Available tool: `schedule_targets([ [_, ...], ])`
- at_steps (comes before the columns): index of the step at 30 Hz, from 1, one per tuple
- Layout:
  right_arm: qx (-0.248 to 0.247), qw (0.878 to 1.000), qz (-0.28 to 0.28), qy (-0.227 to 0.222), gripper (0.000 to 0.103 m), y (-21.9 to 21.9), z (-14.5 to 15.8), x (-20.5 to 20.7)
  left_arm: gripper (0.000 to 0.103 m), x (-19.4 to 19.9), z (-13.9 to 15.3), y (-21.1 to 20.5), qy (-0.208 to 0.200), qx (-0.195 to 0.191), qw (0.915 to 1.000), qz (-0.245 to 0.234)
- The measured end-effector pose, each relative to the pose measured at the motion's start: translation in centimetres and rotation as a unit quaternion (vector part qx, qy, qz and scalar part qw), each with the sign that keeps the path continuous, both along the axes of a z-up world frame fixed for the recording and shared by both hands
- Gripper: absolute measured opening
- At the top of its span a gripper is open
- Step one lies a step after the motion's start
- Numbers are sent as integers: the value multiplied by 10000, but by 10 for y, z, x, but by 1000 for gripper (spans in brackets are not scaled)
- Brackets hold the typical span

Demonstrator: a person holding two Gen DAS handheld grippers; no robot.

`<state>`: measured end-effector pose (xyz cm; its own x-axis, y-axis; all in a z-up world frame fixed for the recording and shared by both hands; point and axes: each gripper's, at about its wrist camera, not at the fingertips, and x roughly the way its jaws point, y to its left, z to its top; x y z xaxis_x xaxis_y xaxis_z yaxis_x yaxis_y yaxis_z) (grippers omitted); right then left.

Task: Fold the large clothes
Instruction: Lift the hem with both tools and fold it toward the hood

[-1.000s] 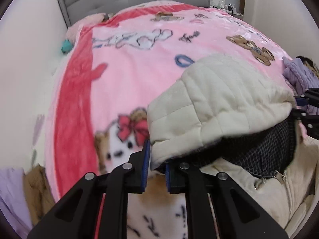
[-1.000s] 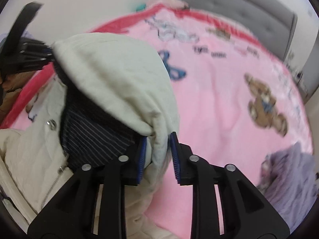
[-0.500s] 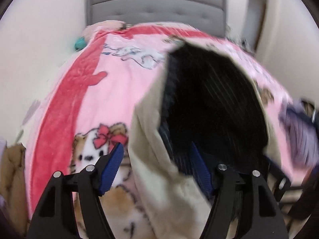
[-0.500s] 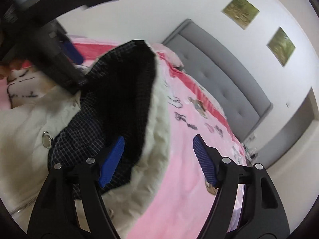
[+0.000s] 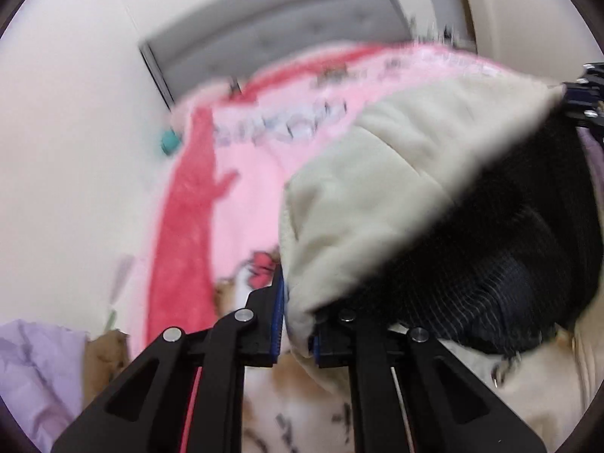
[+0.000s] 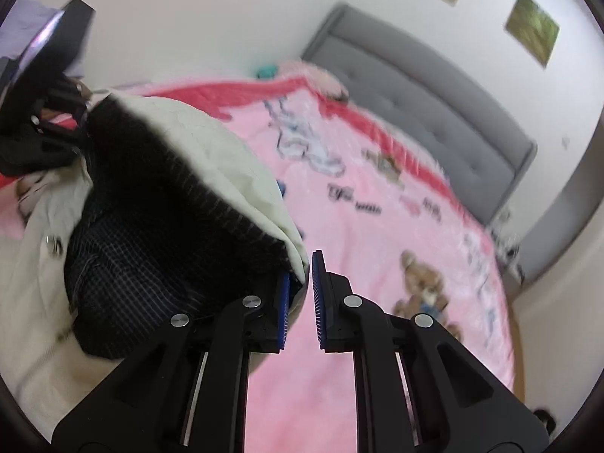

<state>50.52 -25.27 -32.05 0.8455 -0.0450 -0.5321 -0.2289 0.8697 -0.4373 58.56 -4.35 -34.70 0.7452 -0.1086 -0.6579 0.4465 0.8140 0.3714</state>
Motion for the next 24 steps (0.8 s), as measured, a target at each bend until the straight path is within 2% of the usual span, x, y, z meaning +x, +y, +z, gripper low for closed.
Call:
schedule_targets([
  [1,59,9999,-26,92,14,-6,-4,-1,12,-6,0,5,14,-1,10000,-4],
  [2,79,9996,-95,253,21,-10,-13,3,12,-7,-9,7,175,70,9998,25],
  [3,64,9987,-188,461,23,-15,-24,11,12,-4,-24,4,415,283,9987,3],
  [5,-4,9947,-383,949,21,-15,-51,26,13,-1,-48,-6,575,647,9962,-48],
  [7,88,9903,-541,1278,17,-16,-73,37,14,9,-72,-10,931,766,9927,-31],
  [8,126,9880,-588,1425,16,-15,-81,40,15,12,-79,-7,1088,706,9915,10],
  [9,168,9862,-566,1546,16,-14,-87,40,15,13,-80,-1,1211,490,9914,67],
  [11,137,9850,-464,1657,15,-10,-93,32,22,19,-77,9,1404,152,9898,197],
  [12,166,9846,-422,1686,15,-6,-94,26,30,21,-76,14,1450,45,9891,241],
  [13,320,9845,-399,1680,15,-9,-89,21,41,20,-71,20,1414,-62,9896,245],
  [14,689,9837,-363,1621,15,-17,-79,15,45,17,-66,24,1333,-130,9908,214],
  [15,978,9822,-353,1564,16,-26,-69,14,54,12,-57,28,1232,-228,9920,173],
  [17,1670,9753,-396,1393,28,-44,-43,6,72,-1,-40,37,1063,-462,9932,59],
  [19,2203,9660,-400,1292,33,-62,-22,-2,78,-18,-23,48,853,-598,9945,-79],
  [22,2620,9575,-385,1142,35,-82,6,-6,81,-39,0,66,578,-703,9958,-85],
  [24,2751,9561,-456,896,41,-90,25,-5,82,-39,13,74,443,-818,9957,14],
])
